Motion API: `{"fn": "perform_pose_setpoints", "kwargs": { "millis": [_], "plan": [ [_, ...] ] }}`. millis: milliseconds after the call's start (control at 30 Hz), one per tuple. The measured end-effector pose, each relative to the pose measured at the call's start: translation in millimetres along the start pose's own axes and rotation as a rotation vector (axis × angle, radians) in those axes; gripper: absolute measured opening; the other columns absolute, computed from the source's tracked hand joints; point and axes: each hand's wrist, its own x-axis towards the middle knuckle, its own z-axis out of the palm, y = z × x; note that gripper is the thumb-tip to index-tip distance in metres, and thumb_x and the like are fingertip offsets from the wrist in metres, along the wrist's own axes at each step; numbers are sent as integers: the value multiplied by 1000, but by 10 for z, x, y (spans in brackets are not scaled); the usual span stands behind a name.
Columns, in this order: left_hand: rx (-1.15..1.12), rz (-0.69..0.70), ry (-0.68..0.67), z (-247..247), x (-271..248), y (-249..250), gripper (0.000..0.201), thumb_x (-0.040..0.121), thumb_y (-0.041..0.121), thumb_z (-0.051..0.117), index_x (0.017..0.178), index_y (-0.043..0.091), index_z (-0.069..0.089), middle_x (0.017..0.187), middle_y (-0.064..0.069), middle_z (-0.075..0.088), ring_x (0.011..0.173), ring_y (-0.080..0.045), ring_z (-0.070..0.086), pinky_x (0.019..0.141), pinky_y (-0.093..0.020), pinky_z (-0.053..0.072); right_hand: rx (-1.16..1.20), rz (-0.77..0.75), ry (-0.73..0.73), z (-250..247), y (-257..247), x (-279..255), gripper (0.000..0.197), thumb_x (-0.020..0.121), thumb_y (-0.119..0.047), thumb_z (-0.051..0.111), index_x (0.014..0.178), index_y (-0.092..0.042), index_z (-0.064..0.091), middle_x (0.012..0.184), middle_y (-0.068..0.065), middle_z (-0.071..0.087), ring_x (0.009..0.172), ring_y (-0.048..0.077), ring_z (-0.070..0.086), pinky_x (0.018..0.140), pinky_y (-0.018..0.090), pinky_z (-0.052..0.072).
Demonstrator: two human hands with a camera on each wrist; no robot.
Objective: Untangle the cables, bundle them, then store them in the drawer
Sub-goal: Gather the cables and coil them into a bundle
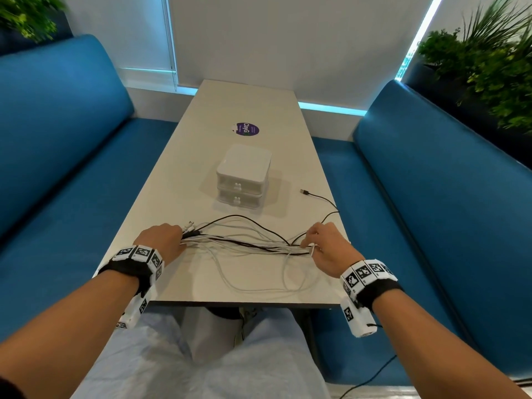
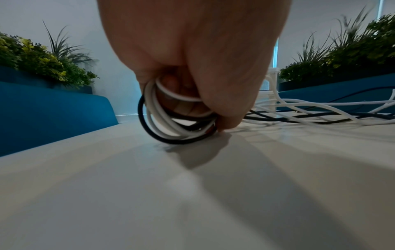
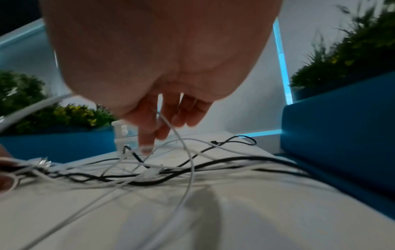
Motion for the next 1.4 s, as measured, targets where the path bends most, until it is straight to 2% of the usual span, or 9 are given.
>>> {"fn": "perform_pose_setpoints", "kwargs": {
  "millis": [167,400,567,933,1033,1100,1167,1267,1400],
  "plan": [
    [10,14,1,-5,-10,6,31,99,42,47,110,16,60,102,-4,65,86,-23,64,72,-31,51,-138,-86,-133,26,-76,-16,41,93,-37,59,133,-37,53,123,-7,47,116,15,40,102,32,40],
    [15,25,-9,-12,-28,15,31,100,40,47,112,16,60,106,-5,65,91,-24,65,74,-31,51,-82,-160,-212,97,-284,66,32,93,-27,61,121,-43,64,98,-9,56,91,12,53,86,29,46],
    [10,19,-19,-14,-28,11,31,100,40,46,114,16,60,105,-4,65,88,-23,64,74,-31,52,-266,39,-314,149,-287,62,19,94,-38,54,110,-39,65,105,1,65,93,26,63,79,31,49],
    [22,4,-25,-32,-18,10,27,100,38,47,109,17,60,100,-2,64,76,-20,56,67,-29,46,-331,757,-160,-265,599,-483,17,88,-34,56,90,-18,54,85,0,57,78,21,62,72,34,54],
    [18,2,-28,-28,-12,8,27,100,39,47,109,17,60,98,-2,64,75,-20,56,67,-29,46,-132,926,-105,-287,842,-559,45,80,-50,71,100,-11,62,89,8,64,83,28,64,81,38,57],
    [14,0,-28,-24,-9,5,29,100,41,47,109,16,60,100,-2,65,76,-21,56,68,-29,48,-54,986,-165,-329,860,-564,81,72,-65,75,124,-6,57,119,14,63,107,33,61,87,36,53],
    [14,3,-33,-26,-9,7,29,100,40,47,110,16,60,102,-3,66,77,-21,57,68,-28,47,-69,991,-217,-321,869,-542,113,66,-72,76,146,-3,35,134,17,53,116,33,57,86,36,51],
    [17,6,-36,-34,-11,16,29,100,39,47,112,16,60,104,-3,66,84,-22,63,70,-29,48,51,981,-214,-244,910,-473,135,64,-54,87,154,-7,-3,113,16,65,91,28,68,72,34,55],
    [14,8,-27,-30,-22,18,28,100,39,48,112,16,60,103,-3,66,88,-23,65,73,-30,52,7,931,-28,-186,947,-394,72,89,-27,68,146,-14,26,102,16,63,73,28,61,61,33,52]
  ]
}}
